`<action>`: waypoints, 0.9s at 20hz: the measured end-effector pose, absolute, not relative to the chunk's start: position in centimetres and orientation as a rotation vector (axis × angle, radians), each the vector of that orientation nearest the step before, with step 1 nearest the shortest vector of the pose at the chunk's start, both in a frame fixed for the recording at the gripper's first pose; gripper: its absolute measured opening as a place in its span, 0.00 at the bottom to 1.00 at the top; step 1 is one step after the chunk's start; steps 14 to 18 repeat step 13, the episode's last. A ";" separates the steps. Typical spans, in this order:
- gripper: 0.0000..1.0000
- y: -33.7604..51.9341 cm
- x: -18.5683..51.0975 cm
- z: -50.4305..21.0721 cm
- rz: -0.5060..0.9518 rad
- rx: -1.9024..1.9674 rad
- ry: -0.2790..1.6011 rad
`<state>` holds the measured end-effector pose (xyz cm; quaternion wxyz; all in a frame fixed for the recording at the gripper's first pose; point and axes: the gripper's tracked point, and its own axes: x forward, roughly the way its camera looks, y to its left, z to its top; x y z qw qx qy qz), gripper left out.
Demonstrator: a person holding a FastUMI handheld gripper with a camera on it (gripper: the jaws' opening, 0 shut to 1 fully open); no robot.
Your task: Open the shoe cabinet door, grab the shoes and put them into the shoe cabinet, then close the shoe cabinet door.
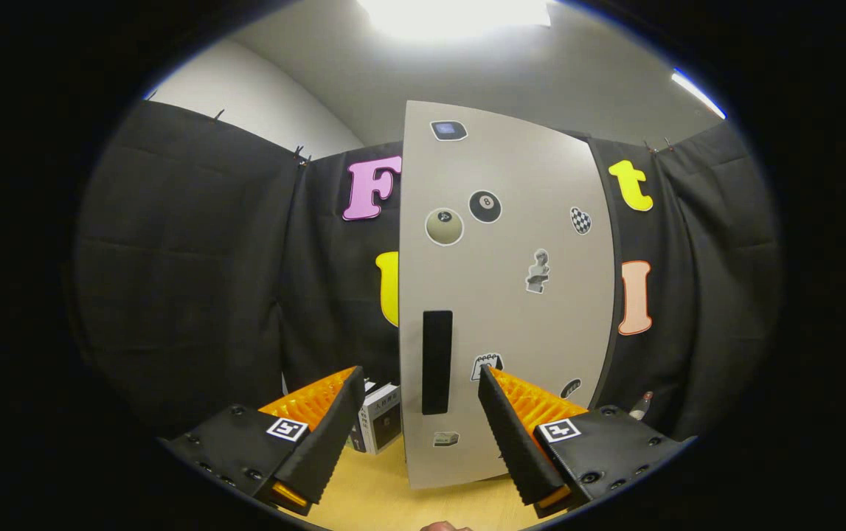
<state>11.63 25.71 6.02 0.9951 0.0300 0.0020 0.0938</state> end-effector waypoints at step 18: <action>0.97 27.3 10.5 6.4 0.238 0.070 0.010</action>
